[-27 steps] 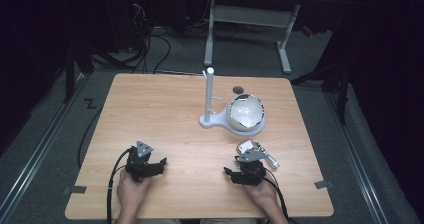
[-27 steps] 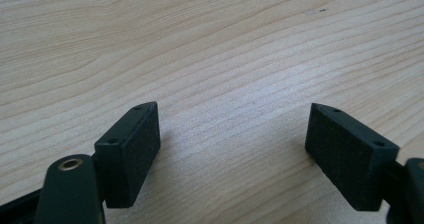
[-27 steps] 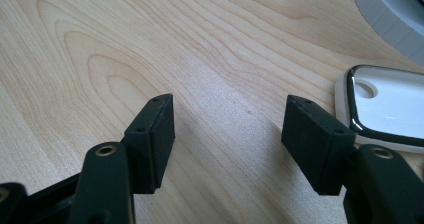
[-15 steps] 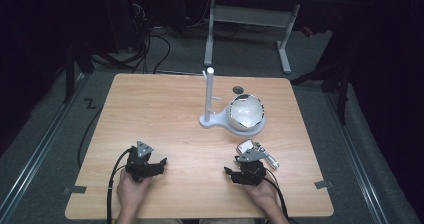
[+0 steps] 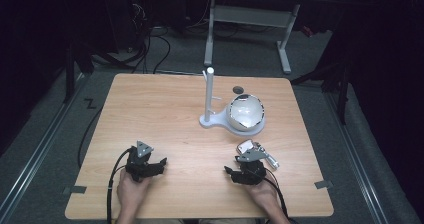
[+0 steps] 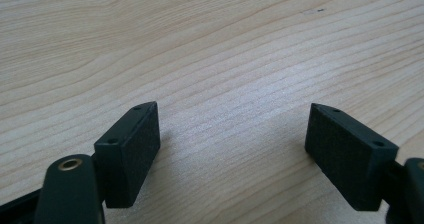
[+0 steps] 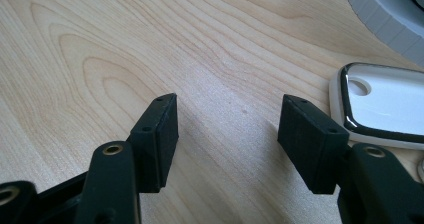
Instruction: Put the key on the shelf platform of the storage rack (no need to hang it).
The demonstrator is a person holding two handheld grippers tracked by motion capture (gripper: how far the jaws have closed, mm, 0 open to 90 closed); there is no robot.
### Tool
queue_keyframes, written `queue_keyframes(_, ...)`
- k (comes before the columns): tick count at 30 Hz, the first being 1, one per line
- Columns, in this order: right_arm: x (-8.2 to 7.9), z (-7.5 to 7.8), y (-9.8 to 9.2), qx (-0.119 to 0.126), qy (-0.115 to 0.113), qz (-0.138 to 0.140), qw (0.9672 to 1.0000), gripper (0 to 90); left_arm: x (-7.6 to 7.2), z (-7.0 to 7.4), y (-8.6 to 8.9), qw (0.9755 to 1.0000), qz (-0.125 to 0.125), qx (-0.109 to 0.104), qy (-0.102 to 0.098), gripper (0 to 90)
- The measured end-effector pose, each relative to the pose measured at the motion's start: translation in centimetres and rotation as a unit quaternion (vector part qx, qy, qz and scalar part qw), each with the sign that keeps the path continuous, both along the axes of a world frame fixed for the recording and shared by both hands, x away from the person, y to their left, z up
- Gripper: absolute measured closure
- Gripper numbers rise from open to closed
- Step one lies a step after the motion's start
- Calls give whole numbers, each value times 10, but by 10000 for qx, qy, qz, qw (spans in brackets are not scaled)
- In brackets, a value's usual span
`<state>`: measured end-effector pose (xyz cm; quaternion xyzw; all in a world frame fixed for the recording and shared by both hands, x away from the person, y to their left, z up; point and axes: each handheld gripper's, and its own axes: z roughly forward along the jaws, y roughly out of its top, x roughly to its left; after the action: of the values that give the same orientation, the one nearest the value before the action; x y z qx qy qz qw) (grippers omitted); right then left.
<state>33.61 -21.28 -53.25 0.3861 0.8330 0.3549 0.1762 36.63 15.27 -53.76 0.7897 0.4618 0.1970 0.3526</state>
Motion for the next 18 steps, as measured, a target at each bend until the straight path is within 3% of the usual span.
queue_keyframes(18, -1, 0, -1, 27, 13, -142, 9999, 442, 0, 0, 0, 10000, -5, -1, 5, 225)
